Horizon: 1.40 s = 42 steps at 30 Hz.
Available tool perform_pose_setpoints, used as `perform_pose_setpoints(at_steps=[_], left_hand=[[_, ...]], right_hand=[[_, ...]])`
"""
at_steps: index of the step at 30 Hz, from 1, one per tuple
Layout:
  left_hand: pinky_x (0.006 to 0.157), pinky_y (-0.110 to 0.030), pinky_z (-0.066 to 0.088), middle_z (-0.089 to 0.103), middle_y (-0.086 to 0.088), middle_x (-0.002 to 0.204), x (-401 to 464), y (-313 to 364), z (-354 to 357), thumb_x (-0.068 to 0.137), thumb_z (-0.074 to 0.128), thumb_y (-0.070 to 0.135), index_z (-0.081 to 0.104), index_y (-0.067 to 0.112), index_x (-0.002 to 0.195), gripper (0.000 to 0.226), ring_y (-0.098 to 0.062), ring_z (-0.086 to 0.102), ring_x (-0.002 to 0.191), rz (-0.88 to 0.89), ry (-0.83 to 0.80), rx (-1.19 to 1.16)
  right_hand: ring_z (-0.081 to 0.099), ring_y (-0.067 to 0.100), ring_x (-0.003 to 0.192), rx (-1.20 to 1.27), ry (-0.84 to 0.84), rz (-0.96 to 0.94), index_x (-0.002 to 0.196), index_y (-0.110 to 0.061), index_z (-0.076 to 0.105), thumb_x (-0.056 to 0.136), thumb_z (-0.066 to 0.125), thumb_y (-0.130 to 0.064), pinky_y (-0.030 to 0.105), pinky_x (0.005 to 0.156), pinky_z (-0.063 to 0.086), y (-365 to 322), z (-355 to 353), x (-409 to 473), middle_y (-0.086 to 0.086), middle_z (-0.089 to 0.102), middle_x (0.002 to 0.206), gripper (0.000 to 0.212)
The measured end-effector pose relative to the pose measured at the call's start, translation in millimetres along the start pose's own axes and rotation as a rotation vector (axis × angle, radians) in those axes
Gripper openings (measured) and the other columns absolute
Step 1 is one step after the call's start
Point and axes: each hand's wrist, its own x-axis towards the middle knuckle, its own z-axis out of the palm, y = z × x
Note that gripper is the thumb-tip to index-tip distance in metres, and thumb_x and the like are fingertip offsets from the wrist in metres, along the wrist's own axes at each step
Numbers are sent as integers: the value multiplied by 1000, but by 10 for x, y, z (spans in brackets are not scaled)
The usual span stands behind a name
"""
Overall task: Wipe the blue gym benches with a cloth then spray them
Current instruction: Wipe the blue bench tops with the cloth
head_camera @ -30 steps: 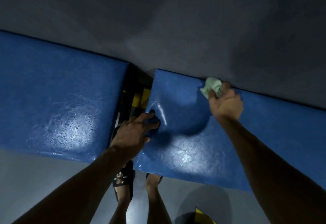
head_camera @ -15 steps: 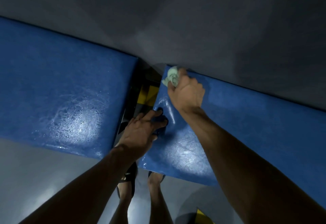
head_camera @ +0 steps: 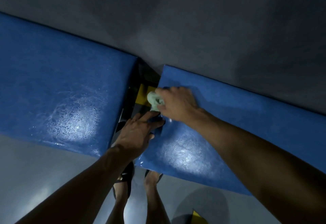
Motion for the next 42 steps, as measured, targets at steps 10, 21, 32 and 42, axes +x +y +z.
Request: perform_pose_setpoints(at_steps=[10,21,32,42], left_hand=[[100,-42,42,18,20,160,-56,-57,31,91,56,17,36,46,145,64,-24,42,120,-16,-13,-24],[82,-30,53,68,19,113,-533,-499,-28,84,56,11,66,38,117,44,-16,63,97,-25,251,-180],[74,-22,44,69,12,100,-790,-486,96,79,49,5,71,29,94,36,-10,63,90,-138,142,-232],[71,-22,43,69,10,98,-791,-521,-24,83,54,1,70,29,97,34,-13,64,83,-120,110,-249]], right_hand=[[63,36,94,-56,122,209,118,-22,52,88,54,-34,37,68,43,52,-63,404,12,66,107,33],[63,36,98,-130,79,194,121,-30,50,85,55,-43,39,79,47,177,-98,402,11,65,111,39],[68,33,81,-80,-156,-132,116,-32,53,81,59,-40,33,64,39,-662,337,-428,5,70,89,36],[63,34,63,-27,342,206,108,-25,58,79,61,-32,37,58,50,-293,324,-306,8,65,79,31]])
